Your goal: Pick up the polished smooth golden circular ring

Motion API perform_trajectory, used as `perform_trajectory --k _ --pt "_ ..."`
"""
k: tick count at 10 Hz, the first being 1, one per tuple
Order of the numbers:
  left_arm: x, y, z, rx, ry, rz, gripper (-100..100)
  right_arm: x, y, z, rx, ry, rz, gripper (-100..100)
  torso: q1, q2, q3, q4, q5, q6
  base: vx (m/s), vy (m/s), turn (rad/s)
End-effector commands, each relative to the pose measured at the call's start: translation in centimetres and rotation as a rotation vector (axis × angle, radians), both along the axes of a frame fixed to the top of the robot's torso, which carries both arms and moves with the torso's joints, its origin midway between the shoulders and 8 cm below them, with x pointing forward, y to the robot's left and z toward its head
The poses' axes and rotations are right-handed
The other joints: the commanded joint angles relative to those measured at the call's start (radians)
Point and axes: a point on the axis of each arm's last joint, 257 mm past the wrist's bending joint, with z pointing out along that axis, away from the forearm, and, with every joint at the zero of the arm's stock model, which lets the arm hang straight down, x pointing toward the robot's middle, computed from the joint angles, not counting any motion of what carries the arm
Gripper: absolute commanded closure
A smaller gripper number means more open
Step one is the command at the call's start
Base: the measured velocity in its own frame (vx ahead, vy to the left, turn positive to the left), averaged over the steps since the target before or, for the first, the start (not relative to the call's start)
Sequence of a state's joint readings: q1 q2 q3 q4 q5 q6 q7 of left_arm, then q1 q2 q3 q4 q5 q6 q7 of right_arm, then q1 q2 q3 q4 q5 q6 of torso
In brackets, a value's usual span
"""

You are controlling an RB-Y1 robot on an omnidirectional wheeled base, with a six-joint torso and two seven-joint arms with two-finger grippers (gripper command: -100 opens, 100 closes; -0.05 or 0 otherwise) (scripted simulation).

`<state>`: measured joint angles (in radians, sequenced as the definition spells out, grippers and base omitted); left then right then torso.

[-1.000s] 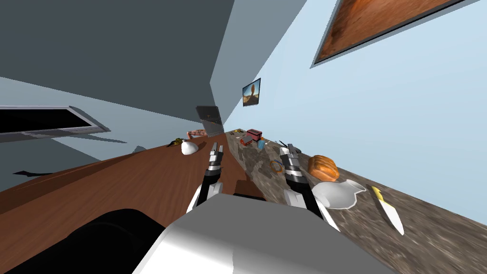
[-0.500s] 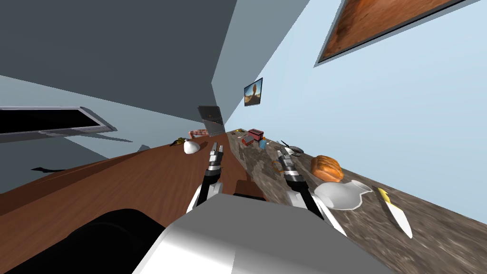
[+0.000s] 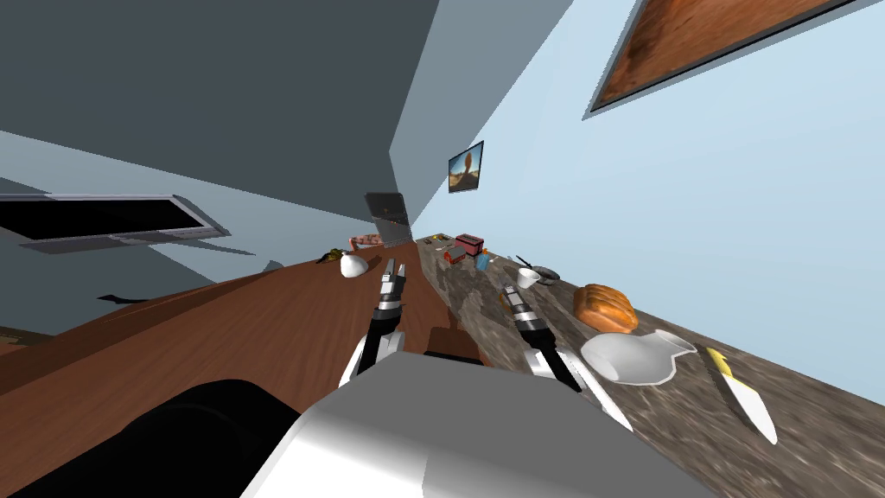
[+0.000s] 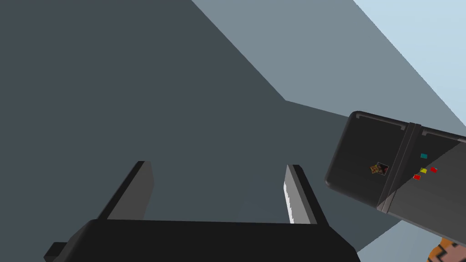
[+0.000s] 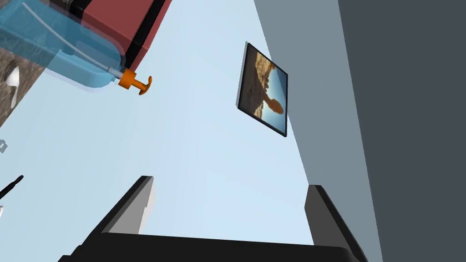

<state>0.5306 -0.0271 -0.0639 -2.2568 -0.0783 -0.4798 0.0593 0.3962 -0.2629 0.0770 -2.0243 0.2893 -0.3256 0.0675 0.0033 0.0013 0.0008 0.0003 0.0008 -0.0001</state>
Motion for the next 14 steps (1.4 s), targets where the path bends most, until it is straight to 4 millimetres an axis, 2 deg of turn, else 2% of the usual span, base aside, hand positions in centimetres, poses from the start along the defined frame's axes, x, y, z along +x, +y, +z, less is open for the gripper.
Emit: perform_trajectory --k 1,5,9,10,11,12,14 --pt "0.0 0.0 0.0 0.0 0.0 0.0 0 0.4 -0.3 -2.1 -0.111 0.031 -0.015 -100 0.0 0.0 0.0 0.0 0.0 0.0 -0.019 0.054 0.059" --pt "0.0 0.0 0.0 0.0 0.0 0.0 0 1.4 -1.7 -7.5 -0.396 0.105 -0.044 -100 0.001 0.0 0.0 0.0 0.0 0.0 -0.028 0.072 0.055" --pt "0.0 0.0 0.0 0.0 0.0 0.0 0 2.0 -4.6 -12.6 -0.707 0.168 -0.064 -100 0.001 0.0 0.0 0.0 0.0 0.0 -0.025 0.073 0.048" --pt "0.0 0.0 0.0 0.0 0.0 0.0 0 2.0 -4.8 -13.0 -0.708 0.178 -0.064 -100 0.001 0.0 0.0 0.0 0.0 0.0 -0.012 0.048 0.013" --pt "0.0 0.0 0.0 0.0 0.0 0.0 0 2.1 -5.8 -14.4 -0.79 0.197 -0.068 -100 0.0 0.0 0.0 0.0 0.0 0.0 -0.017 0.044 0.03" --pt "0.0 0.0 0.0 0.0 0.0 0.0 0 2.1 -5.8 -14.4 -0.79 0.197 -0.068 -100 -0.001 0.0 0.0 0.0 0.0 0.0 -0.013 0.032 0.015" --pt "0.0 0.0 0.0 0.0 0.0 0.0 0 2.1 -8.4 -17.0 -0.956 0.235 -0.075 -100 -0.001 -0.001 0.0 0.0 0.0 0.0 -0.013 0.055 0.036"
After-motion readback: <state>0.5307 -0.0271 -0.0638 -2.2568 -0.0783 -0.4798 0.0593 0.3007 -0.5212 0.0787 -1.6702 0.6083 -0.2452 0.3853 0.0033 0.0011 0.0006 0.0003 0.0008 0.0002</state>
